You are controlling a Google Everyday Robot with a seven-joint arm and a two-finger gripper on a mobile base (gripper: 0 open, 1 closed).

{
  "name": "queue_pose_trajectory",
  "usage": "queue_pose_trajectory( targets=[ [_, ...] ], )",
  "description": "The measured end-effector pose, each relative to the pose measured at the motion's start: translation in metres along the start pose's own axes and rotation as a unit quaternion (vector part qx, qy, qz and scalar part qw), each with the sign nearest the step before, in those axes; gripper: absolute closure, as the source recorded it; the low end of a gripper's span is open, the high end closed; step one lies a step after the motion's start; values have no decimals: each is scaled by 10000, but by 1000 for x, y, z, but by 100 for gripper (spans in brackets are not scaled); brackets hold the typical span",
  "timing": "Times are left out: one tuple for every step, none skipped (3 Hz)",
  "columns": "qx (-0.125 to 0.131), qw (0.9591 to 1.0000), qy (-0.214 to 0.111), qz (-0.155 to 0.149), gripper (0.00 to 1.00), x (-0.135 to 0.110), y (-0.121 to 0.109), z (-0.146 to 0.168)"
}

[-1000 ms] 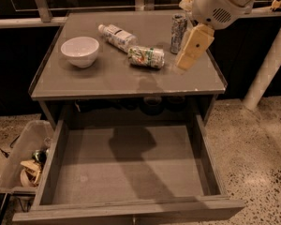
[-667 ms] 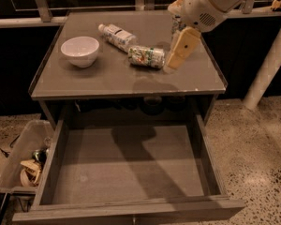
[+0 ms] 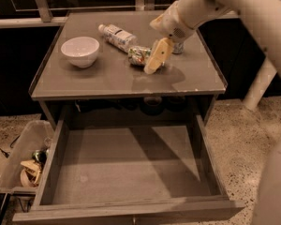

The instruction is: Place 7up can into top drawer

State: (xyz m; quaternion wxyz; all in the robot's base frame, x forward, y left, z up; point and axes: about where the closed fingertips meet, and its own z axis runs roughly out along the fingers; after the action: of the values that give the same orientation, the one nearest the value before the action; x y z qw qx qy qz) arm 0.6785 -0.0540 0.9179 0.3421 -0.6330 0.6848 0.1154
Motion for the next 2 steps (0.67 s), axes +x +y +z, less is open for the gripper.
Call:
queue_pose_trajectory(
  targets=[
    [-112,9998,-92,95,0,6,-14,40],
    [-25,9998,-62,186,0,18,-31,59]
  ],
)
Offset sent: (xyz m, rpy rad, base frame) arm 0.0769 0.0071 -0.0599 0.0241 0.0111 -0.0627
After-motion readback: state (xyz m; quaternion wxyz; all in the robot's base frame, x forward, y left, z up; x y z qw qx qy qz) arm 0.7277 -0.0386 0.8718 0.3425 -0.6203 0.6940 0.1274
